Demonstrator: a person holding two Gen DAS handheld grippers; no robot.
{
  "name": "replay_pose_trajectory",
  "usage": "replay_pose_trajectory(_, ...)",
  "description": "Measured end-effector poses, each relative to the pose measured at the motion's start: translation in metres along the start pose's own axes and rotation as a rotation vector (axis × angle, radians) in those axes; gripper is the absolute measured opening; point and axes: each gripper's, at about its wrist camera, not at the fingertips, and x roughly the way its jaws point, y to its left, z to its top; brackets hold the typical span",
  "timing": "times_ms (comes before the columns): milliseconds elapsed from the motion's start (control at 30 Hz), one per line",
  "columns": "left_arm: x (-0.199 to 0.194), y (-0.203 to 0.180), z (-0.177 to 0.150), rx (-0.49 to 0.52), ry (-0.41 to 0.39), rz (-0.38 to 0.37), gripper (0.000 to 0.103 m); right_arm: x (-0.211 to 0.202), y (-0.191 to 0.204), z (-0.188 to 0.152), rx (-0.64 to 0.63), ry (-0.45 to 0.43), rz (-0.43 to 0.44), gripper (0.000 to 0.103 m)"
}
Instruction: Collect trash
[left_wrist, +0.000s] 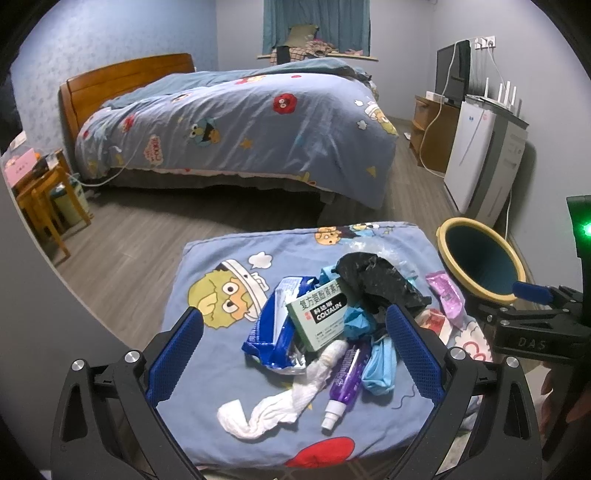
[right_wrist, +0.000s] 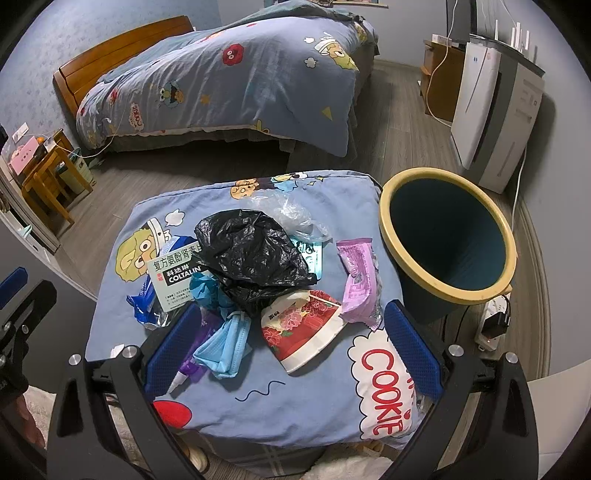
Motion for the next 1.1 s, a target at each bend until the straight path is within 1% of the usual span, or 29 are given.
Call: replay_pose_trajectory(1100,0.0022,0.0006,-0.0016,0.0,0.005,0.005,0.098,0.0031,-0.0017,-0.0033,0.01,0.012,-0.005,0.098)
